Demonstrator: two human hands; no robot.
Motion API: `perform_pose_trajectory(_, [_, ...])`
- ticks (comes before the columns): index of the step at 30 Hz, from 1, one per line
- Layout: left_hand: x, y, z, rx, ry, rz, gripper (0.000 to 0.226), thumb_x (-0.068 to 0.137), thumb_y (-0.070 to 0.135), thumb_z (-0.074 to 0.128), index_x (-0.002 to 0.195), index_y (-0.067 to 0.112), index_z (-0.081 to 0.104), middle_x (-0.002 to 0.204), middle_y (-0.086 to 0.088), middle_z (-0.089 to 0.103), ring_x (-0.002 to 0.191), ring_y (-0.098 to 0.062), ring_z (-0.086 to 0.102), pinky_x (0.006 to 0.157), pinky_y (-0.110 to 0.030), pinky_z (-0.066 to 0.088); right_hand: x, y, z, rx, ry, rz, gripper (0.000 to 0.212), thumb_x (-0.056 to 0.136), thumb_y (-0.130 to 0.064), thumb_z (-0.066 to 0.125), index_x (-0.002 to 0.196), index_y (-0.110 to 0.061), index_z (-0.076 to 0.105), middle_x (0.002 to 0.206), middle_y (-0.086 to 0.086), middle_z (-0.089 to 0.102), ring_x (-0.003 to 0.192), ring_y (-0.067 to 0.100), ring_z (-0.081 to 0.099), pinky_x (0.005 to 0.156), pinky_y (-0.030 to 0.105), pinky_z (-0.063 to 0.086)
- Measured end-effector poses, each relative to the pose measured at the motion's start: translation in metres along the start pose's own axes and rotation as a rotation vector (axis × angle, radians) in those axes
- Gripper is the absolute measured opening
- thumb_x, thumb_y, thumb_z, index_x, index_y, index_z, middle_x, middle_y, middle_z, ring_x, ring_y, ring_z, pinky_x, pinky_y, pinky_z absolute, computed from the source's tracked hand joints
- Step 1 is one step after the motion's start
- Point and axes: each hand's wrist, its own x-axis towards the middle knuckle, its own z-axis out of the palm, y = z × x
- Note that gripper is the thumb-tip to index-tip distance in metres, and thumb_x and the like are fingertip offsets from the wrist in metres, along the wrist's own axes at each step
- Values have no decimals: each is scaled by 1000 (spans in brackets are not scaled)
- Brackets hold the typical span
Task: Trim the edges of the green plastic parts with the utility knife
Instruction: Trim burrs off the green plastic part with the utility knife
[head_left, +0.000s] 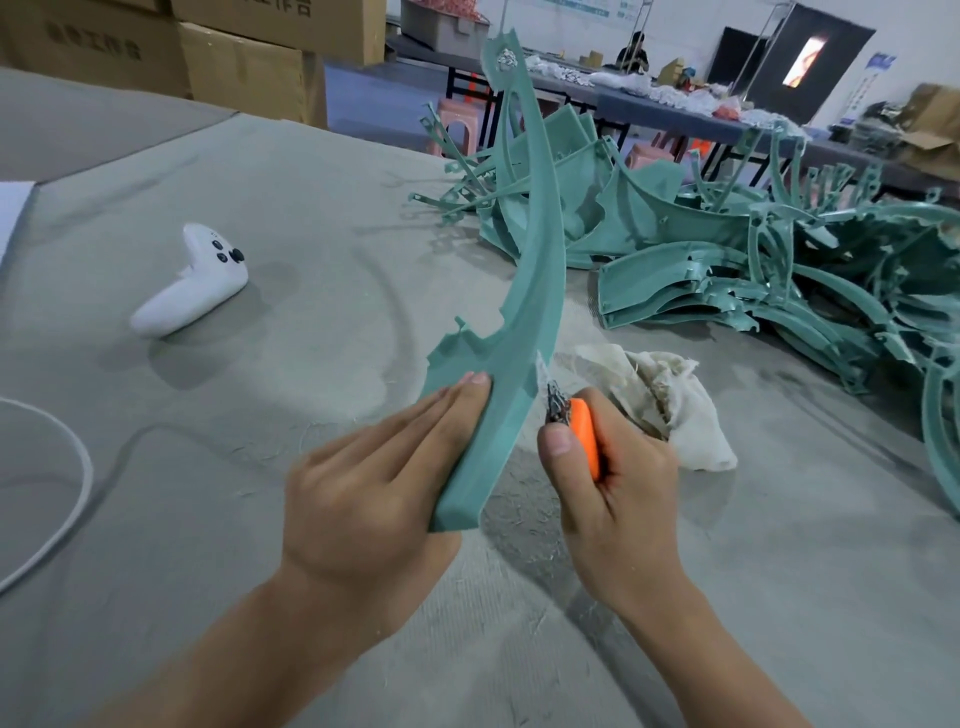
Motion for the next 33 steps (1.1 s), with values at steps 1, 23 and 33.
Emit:
perform_pose_trajectory(1, [0,1,0,-7,-11,-22,38,76,-8,52,107,2,72,110,10,61,100,-10,59,93,-9,38,0,0,0,7,2,6,45,97,-67,35,70,-32,26,60,-8,33,48,2,30,50,11,23])
perform_pose_trajectory(23, [-2,10,0,-111,-123,-137,49,58,-9,66,105,5,72,79,7,70,79,-12,53,83,6,28,5,12,-2,90,92,172,62,94,-64,42,63,-12,32,57,11,35,47,15,30,45,18,24])
perform_pose_trajectory(33, [-7,9,6,-122,40,-192,31,85,13,55,114,18,62,99,7,60,80,-10,55,79,5,30,0,6,3,39,35,22,45,96,-66,40,68,-33,27,59,2,35,45,4,31,47,10,23])
